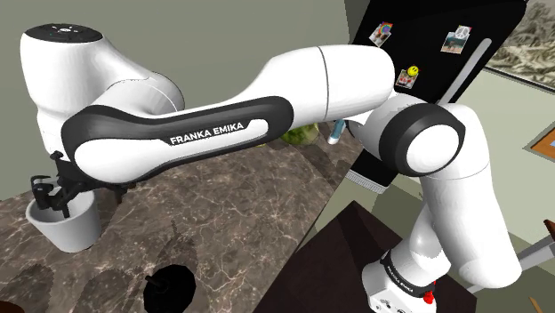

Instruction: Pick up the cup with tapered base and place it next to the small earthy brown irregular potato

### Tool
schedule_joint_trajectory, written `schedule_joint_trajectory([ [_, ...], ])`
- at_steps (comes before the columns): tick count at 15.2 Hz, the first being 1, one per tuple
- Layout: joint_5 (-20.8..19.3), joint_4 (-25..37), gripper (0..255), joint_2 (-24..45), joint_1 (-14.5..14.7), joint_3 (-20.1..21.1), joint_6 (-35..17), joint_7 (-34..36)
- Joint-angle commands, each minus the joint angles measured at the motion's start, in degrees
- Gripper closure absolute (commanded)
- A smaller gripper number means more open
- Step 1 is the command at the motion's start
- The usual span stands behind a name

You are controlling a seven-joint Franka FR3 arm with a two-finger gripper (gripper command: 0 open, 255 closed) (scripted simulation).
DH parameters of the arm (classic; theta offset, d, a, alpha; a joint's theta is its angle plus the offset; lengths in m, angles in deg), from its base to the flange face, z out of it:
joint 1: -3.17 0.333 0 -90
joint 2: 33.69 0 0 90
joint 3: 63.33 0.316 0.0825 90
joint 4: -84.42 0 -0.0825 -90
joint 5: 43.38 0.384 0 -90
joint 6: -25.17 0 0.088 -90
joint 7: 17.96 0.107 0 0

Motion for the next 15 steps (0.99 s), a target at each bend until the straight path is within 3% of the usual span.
schedule_joint_trajectory([
  [1, 0.0, 0.0, 0, 0.0, 0.0, 0.0, 0.0, 0.0],
  [3, 0.0, 0.0, 0, 0.0, 0.0, 0.0, 0.0, 0.0],
  [7, 0.9, 1.7, 0, -3.3, -0.2, 0.7, 4.9, -0.5],
  [15, 0.9, 1.7, 0, -3.3, -0.3, 0.7, 4.9, -0.5],
])
